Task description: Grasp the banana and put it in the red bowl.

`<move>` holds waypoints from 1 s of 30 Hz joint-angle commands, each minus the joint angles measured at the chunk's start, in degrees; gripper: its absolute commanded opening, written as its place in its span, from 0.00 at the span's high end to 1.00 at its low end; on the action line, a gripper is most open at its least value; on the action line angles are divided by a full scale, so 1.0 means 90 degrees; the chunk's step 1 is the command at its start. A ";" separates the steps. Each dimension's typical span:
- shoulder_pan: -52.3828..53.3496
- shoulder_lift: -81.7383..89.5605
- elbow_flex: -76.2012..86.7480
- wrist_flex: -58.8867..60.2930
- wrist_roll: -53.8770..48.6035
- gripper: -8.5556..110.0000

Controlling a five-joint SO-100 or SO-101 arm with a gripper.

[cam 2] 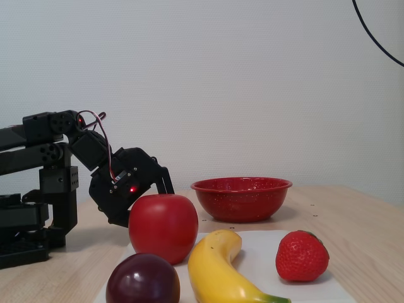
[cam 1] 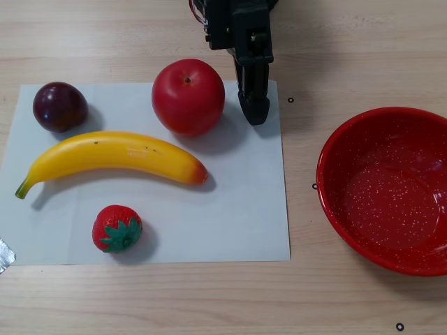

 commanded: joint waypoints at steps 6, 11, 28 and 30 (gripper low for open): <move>-0.0059 -0.0068 0.0029 0.0107 -0.0039 0.93; -0.0059 -0.0068 0.0029 0.0107 -0.0049 0.93; 0.0010 -0.0684 -0.0801 0.0303 0.0127 0.93; 0.0020 -0.0937 -0.1133 0.0449 0.0137 0.93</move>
